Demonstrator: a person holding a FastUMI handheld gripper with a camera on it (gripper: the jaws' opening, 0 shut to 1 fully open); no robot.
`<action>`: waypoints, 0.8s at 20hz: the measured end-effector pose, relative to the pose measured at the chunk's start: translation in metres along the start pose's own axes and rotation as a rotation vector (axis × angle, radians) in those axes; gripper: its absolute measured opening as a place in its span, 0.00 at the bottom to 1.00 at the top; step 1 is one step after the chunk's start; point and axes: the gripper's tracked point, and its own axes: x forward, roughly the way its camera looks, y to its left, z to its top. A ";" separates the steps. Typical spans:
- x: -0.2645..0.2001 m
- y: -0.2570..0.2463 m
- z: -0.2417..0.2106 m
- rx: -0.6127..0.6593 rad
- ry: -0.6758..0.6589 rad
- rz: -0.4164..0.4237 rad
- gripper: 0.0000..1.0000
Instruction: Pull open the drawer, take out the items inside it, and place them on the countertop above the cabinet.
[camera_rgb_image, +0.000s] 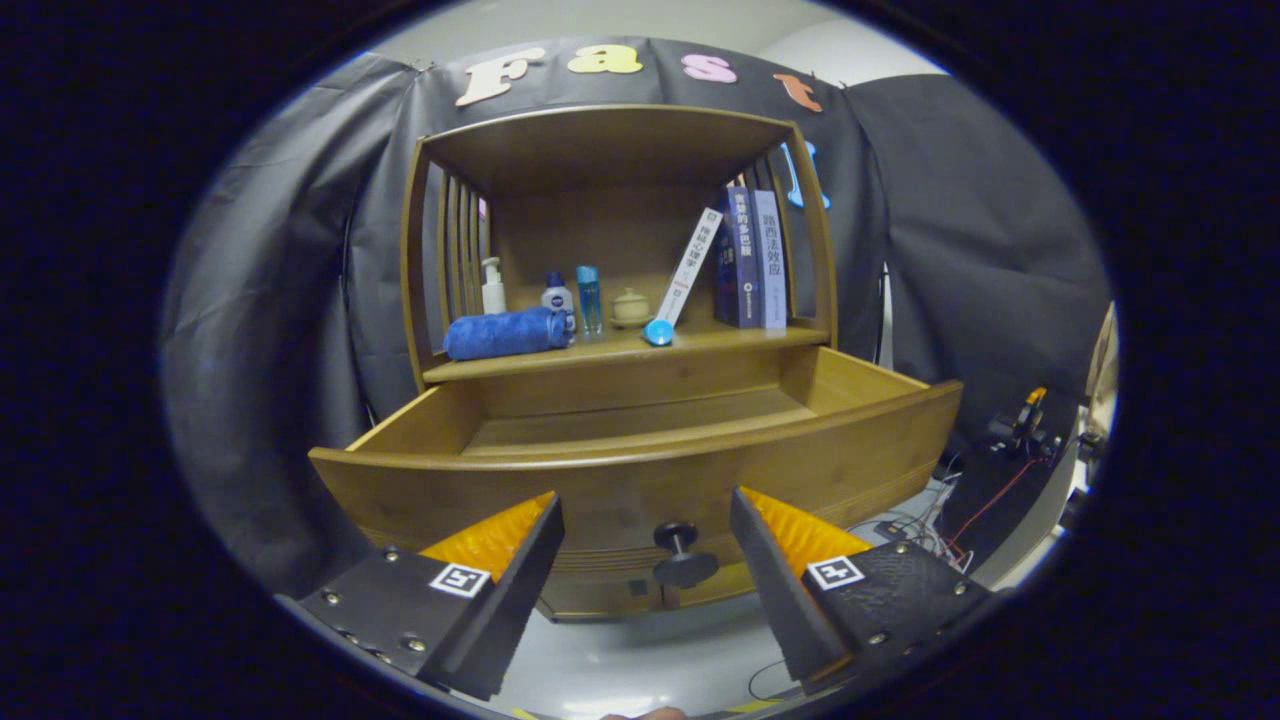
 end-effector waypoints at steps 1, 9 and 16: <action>0.004 0.003 -0.002 0.004 0.005 0.008 0.99; 0.020 0.017 -0.013 -0.004 0.060 0.072 0.99; 0.033 0.015 -0.009 0.000 0.053 0.107 0.99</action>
